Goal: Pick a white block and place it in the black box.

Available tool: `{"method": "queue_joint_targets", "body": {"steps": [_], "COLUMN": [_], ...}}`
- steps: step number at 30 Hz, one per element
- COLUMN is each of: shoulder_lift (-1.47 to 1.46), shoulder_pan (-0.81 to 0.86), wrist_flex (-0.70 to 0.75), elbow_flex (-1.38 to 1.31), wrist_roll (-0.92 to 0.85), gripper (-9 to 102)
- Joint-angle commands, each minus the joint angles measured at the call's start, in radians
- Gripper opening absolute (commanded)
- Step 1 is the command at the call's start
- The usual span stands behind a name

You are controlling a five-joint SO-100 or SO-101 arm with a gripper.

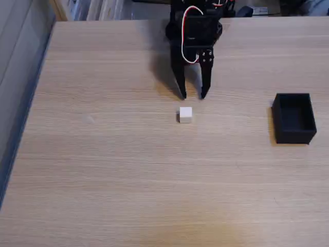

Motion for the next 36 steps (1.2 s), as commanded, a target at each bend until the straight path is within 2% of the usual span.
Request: {"method": "queue_joint_targets", "body": {"steps": [1, 13, 21, 36], "shoulder_lift": [-0.083, -0.456, -0.555, -0.703], "shoulder_pan": [0.0, 0.058, 0.107, 0.101], "wrist_flex": [-0.031, -0.176, -0.219, -0.296], "elbow_flex": [-0.091, -0.285, -0.314, -0.37], "wrist_roll": [0.003, -0.005, -0.043, -0.048], "gripper": [19, 20, 22, 22]}}
